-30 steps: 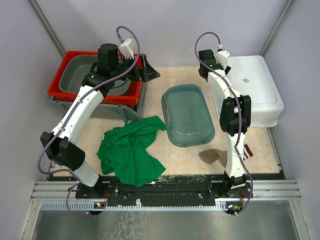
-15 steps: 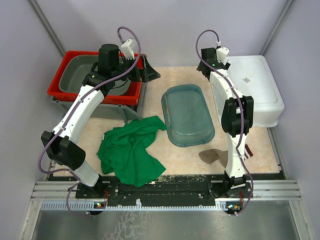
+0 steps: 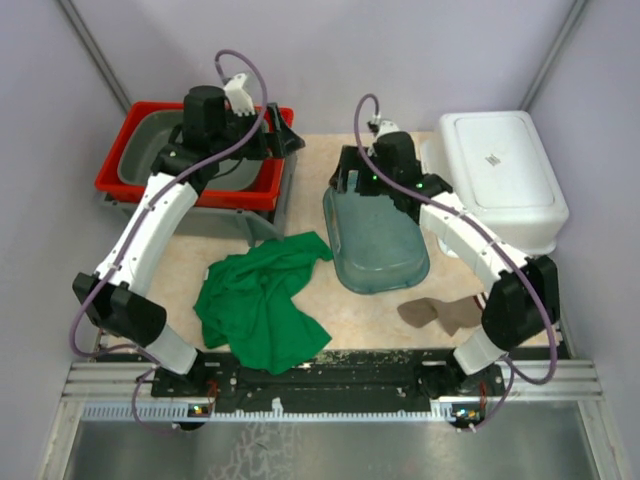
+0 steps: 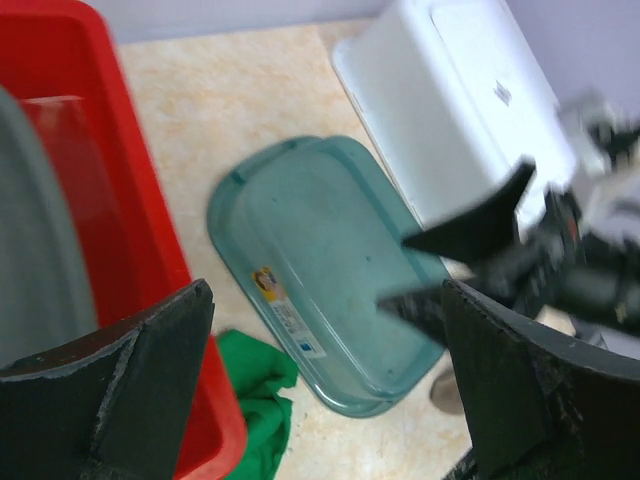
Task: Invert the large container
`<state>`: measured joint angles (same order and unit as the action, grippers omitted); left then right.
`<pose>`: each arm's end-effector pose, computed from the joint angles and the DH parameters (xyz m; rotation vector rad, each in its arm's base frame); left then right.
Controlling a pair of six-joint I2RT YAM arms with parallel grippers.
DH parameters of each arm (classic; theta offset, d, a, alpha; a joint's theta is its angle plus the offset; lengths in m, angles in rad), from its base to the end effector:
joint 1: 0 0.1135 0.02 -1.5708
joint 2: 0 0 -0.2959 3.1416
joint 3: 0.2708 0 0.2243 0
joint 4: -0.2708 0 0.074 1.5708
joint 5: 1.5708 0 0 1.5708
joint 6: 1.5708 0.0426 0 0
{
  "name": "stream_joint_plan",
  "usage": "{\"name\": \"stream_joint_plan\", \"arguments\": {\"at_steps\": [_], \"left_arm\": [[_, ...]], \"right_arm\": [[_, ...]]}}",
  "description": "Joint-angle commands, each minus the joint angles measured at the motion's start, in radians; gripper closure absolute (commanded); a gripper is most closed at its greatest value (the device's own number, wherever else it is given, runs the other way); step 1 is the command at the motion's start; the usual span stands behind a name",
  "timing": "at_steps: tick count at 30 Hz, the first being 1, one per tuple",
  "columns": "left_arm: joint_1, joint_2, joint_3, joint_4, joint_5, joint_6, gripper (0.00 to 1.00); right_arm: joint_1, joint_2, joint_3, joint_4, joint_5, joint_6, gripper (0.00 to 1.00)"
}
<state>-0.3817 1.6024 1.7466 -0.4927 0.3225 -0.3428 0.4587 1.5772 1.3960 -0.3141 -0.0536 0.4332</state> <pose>0.3125 -0.1400 0.4606 0.2627 1.9648 -0.7886 0.3109 0.1561 0.3741 -0.0609 2.1203 0.5968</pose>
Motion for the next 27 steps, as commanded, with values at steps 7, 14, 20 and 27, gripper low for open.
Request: {"name": "stream_joint_plan", "arguments": {"at_steps": [7,14,20,27], "left_arm": [[0.082,-0.113,0.127,-0.036,-0.176,-0.033,0.00],[0.087,-0.177,0.065,0.079,-0.308,-0.079,0.00],[0.088,-0.202,0.046,0.096,-0.332,-0.096,0.00],[0.088,-0.238,-0.022,0.130,-0.333,-0.115,0.00]], "right_arm": [[0.213,-0.206,-0.141,-0.319,-0.093,-0.053,0.05],[0.245,-0.215,-0.274,-0.324,-0.157,-0.061,0.05],[0.245,-0.105,-0.267,-0.364,0.000,0.008,0.05],[0.190,0.085,-0.148,-0.233,0.277,0.131,0.02]]}}
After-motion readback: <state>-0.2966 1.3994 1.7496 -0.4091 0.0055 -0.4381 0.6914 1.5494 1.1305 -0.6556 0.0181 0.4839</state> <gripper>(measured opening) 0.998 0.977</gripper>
